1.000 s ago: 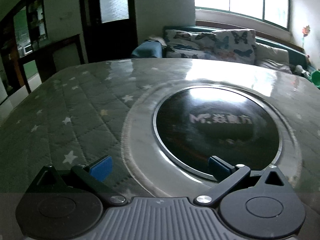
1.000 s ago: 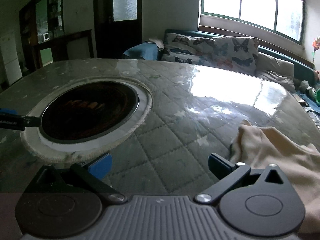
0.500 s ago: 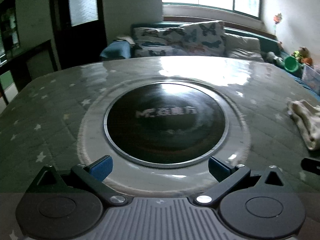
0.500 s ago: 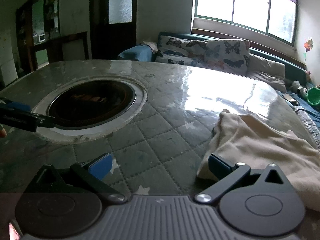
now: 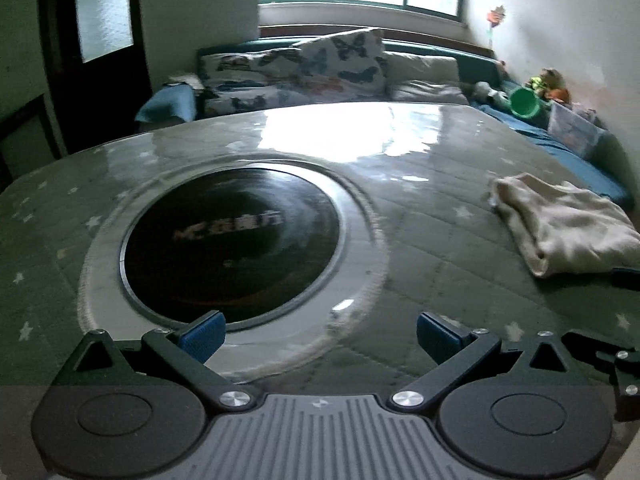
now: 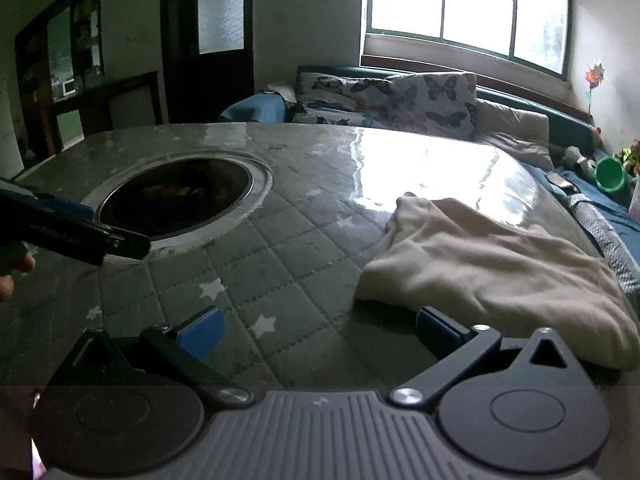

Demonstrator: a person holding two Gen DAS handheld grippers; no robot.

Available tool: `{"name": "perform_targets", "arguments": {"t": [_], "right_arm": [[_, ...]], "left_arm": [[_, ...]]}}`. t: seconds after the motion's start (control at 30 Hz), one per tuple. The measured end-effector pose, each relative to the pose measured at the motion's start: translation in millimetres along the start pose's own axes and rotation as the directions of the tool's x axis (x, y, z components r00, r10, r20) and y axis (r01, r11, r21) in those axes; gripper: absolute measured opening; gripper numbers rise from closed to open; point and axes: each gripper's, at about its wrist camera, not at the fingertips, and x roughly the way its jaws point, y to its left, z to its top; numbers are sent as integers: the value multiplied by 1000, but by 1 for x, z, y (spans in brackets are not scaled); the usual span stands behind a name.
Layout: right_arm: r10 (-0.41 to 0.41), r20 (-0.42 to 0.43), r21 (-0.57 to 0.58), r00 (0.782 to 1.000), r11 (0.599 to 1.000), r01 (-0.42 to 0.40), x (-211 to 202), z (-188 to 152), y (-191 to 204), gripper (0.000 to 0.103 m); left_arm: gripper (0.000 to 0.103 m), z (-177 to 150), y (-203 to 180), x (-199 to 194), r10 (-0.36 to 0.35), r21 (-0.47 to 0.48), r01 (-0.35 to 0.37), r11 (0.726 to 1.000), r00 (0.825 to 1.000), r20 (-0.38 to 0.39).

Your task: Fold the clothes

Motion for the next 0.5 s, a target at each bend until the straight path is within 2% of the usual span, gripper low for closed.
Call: {"name": "perform_targets", "arguments": {"t": [0.5], "right_arm": [[-51, -13, 53, 999, 997, 52, -25, -29, -15, 103]], "left_arm": [[103, -2, -48, -11, -90, 74, 90, 993, 996, -7]]}}
